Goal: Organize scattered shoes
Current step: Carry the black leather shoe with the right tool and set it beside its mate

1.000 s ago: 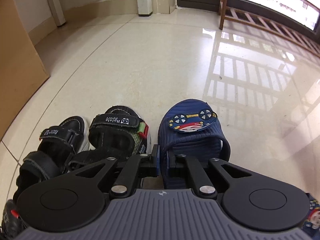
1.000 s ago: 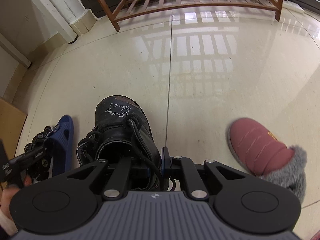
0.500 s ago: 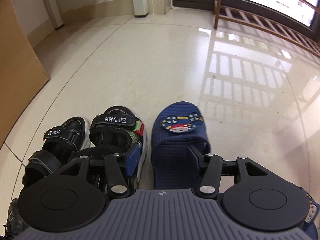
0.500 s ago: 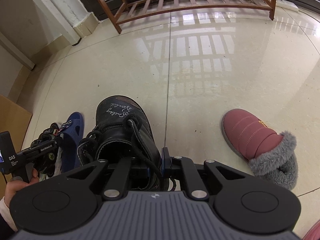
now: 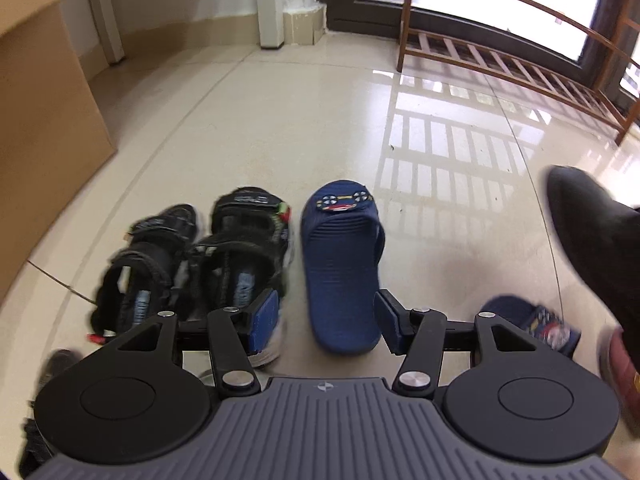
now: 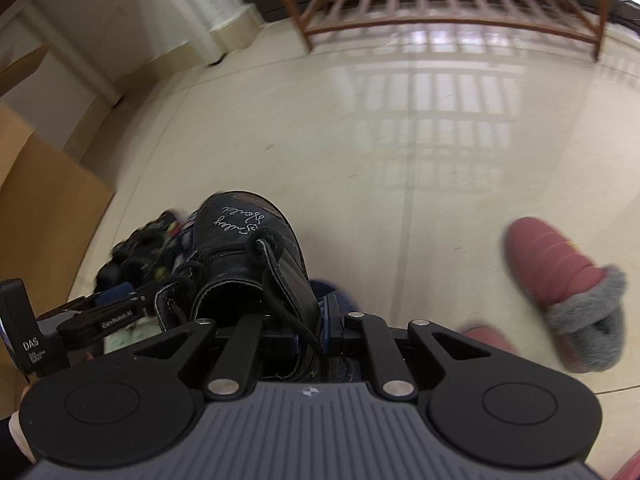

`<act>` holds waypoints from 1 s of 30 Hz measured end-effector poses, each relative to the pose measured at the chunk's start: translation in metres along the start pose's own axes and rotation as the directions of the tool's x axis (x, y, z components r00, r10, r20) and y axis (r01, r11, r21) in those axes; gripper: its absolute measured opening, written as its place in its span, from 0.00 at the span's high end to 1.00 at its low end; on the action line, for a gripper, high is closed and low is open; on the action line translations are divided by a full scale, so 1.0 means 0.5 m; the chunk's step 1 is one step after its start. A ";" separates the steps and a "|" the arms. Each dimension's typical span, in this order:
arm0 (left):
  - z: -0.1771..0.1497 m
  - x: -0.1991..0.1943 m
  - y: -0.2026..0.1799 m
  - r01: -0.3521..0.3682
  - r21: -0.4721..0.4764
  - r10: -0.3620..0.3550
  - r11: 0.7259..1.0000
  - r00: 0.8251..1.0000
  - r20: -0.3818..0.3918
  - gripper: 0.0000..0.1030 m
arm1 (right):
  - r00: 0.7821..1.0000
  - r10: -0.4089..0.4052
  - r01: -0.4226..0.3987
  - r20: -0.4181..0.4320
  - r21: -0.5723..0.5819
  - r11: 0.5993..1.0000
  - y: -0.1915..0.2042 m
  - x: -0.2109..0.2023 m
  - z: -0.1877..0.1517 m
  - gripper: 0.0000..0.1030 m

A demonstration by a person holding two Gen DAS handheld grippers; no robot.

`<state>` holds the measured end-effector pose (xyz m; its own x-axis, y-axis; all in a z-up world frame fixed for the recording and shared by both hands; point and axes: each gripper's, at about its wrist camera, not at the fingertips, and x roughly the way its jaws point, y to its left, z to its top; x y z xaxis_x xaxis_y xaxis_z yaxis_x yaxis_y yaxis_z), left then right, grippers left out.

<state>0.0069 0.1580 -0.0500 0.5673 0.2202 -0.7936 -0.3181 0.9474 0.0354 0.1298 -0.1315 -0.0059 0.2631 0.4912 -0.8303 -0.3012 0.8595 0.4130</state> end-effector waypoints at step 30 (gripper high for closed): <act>-0.219 -0.213 0.422 -0.191 -0.193 0.170 0.962 0.978 -0.121 0.52 | 0.925 0.137 -0.242 -0.355 -0.273 0.931 0.621 0.289 -0.098 0.87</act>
<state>-0.2038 0.3089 -0.0248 0.4085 0.3482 -0.8437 -0.5611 0.8249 0.0687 0.0292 0.1997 -0.0162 -0.1235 0.5215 -0.8443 -0.5940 0.6427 0.4838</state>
